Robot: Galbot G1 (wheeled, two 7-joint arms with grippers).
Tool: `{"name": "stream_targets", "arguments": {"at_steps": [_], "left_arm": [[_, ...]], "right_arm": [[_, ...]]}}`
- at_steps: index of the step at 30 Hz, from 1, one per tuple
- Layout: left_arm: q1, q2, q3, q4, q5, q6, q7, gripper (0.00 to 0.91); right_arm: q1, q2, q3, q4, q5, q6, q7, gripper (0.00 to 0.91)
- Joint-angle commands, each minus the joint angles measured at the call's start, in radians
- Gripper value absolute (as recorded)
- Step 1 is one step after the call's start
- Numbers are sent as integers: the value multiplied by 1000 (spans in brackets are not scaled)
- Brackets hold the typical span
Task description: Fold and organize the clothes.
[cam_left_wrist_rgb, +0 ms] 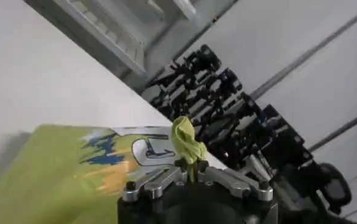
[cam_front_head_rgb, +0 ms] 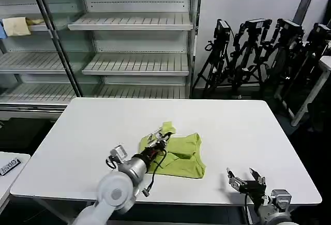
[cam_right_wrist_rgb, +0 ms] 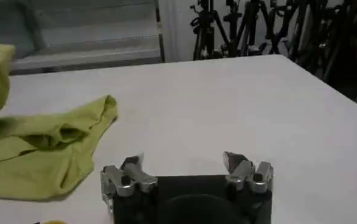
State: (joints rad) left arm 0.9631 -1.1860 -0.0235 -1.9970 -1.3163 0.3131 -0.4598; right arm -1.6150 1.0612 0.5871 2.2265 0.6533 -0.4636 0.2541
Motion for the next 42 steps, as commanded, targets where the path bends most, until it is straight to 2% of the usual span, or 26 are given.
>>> {"name": "stream_targets", "arguments": {"at_steps": [1, 2, 3, 4, 13, 17, 21, 29, 33, 37, 42], "left_arm": [[-45, -48, 114, 96, 89, 5, 4, 353], [-47, -51, 117, 97, 89, 6, 4, 554], [-49, -56, 119, 103, 93, 7, 7, 665], [-50, -59, 123, 105, 98, 8, 9, 907], [-34, -55, 121, 76, 106, 10, 35, 907], [-9, -34, 75, 33, 106, 19, 36, 907], [31, 27, -9, -14, 134, 19, 35, 907], [109, 202, -170, -26, 205, 55, 36, 907], [143, 235, -219, -7, 178, 71, 36, 907], [156, 222, -219, 15, 165, 74, 36, 907], [148, 167, -184, 46, 165, 70, 40, 907]], "right_arm": [[-5, 0, 1, 0, 0, 2, 0, 907], [-5, 0, 1, 0, 0, 2, 0, 907], [-5, -1, 0, 0, 0, 2, 0, 907], [-5, -2, 0, 1, 0, 2, 1, 907], [-7, -4, -1, 6, -1, 2, 1, 907], [-8, -5, -1, 7, -1, 2, 1, 907], [-3, -5, -7, 3, -1, 5, -2, 907], [18, -2, -31, -8, -2, 8, -4, 907], [26, 2, -38, -9, -2, 8, -4, 907], [28, 5, -40, -10, -3, 8, -4, 907], [21, 7, -37, -5, -5, 8, -3, 907]]}}
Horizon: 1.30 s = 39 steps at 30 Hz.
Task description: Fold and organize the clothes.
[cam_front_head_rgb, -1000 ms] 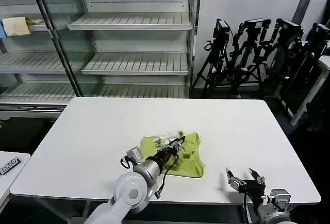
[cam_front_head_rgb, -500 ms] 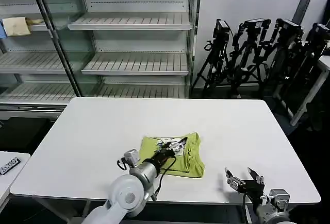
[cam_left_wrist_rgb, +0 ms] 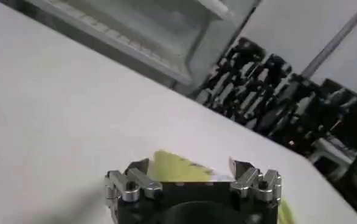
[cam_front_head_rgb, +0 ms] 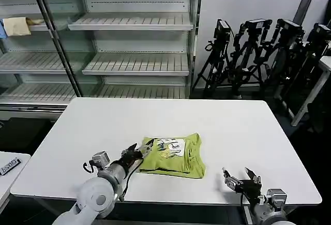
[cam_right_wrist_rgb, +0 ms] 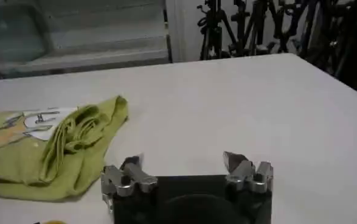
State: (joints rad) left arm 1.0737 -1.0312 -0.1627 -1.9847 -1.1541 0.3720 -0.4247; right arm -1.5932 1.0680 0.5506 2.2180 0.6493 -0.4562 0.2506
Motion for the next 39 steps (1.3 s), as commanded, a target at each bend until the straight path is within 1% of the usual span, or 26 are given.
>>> {"name": "stream_targets", "arguments": {"at_steps": [1, 11, 18, 26, 27, 28, 30, 31, 32, 34, 39], "left_arm": [[37, 2, -38, 35, 0, 11, 7, 907], [21, -66, 12, 66, 22, 2, 21, 907], [10, -92, 45, 92, 57, 2, 24, 907], [4, -117, 62, 95, 55, -13, 29, 907], [1, -119, 62, 98, 55, -16, 29, 776], [1, -119, 62, 101, 55, -19, 30, 484], [-1, -117, 62, 104, 54, -30, 30, 262], [-1, -116, 61, 105, 52, -35, 31, 121], [0, -113, 60, 105, 47, -42, 31, 60], [2, -112, 56, 104, 35, -46, 32, 20], [10, -115, 50, 101, -2, -62, 39, 20]], "right_arm": [[-3, 0, 0, 5, -1, 0, 1, 907], [-22, 1, 19, 22, -3, 0, 1, 907], [-33, 5, 28, 31, -6, 0, 1, 907], [-47, 11, 35, 42, -12, 0, 2, 907], [-49, 13, 35, 45, -13, 0, 2, 907], [-50, 14, 36, 46, -14, 0, 2, 907], [-53, 16, 37, 49, -16, -1, 2, 907], [-54, 16, 37, 49, -16, -1, 2, 907], [-55, 17, 37, 50, -17, -1, 2, 907], [-55, 19, 37, 51, -17, -1, 3, 907], [-54, 22, 34, 56, -19, -3, 6, 907]]}}
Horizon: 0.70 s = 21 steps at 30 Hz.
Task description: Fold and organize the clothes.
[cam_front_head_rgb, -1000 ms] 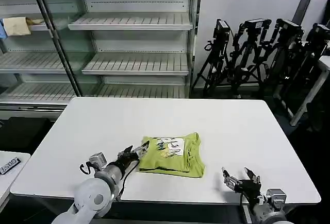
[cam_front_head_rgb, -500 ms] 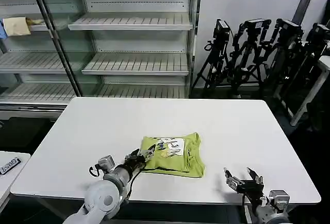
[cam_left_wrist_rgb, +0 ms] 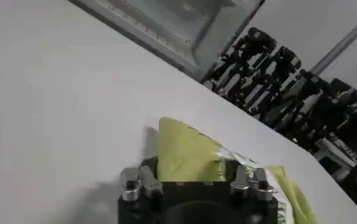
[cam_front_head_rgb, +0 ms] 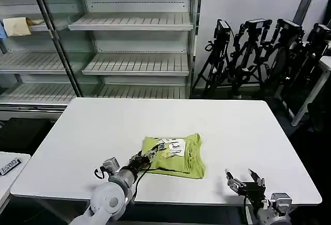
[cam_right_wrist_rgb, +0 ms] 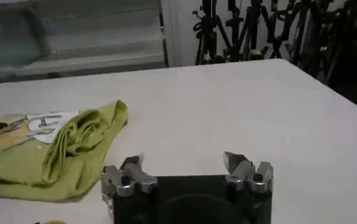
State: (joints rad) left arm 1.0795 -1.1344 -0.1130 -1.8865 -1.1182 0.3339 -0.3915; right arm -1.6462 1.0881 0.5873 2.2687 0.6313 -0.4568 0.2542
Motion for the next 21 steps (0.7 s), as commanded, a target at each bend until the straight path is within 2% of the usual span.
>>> {"name": "stream_targets", "arguments": {"at_steps": [1, 21], "left_arm": [[5, -14, -2, 1, -48, -25, 6, 20], [28, -71, -85, -25, -199, -44, 13, 20]], "right_arm": [[-1, 2, -2, 6, -2, -3, 3, 907], [-10, 10, 8, 25, -1, -9, 11, 907]]}}
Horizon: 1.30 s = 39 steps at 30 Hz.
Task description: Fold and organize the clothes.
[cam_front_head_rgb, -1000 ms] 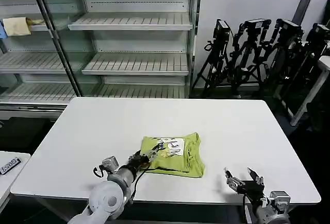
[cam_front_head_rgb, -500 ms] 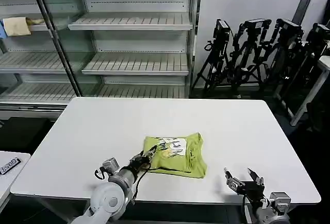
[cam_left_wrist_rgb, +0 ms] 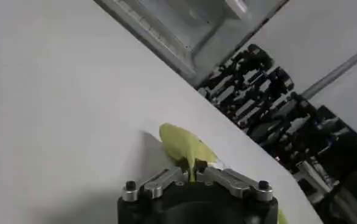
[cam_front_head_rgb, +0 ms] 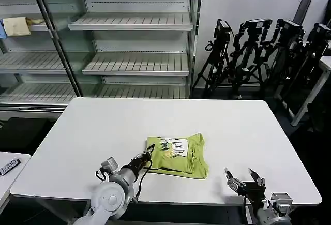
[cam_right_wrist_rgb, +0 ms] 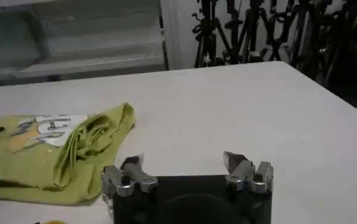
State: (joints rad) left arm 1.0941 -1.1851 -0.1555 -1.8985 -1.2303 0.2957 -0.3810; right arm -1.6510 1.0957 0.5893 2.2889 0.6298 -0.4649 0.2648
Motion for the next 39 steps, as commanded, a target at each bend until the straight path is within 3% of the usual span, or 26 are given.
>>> {"name": "stream_targets", "arguments": {"at_steps": [1, 6, 10, 19, 23, 27, 30, 31, 34, 39], "left_arm": [[17, -18, -64, -19, -100, -5, 2, 30], [35, 27, -189, -57, -136, 5, -1, 30], [65, 111, -395, -104, -140, 43, 2, 30], [184, 458, -794, -139, -8, 172, 140, 30], [182, 593, -837, -171, 103, 201, 178, 30], [157, 621, -698, -256, 338, 240, 199, 30], [191, 551, -498, -289, 555, 235, 238, 30], [192, 507, -365, -263, 761, 212, 247, 30], [175, 407, -127, -118, 1072, 125, 259, 30], [99, 289, 46, -10, 1247, 78, 248, 30]], "right_arm": [[-7, 2, 8, 7, 1, 0, 0, 907], [-2, 0, 10, 7, 4, 2, -2, 907], [31, -4, -9, -2, 13, 2, -2, 907], [142, 1, -104, -38, 26, 2, -1, 907], [166, 4, -126, -46, 30, 3, -3, 907], [163, 5, -130, -55, 29, 9, -9, 907], [143, -1, -124, -64, 27, 20, -17, 907], [135, -4, -120, -73, 23, 28, -20, 907], [108, -5, -105, -85, 11, 44, -26, 907], [79, 2, -74, -92, 6, 51, -28, 907]]}}
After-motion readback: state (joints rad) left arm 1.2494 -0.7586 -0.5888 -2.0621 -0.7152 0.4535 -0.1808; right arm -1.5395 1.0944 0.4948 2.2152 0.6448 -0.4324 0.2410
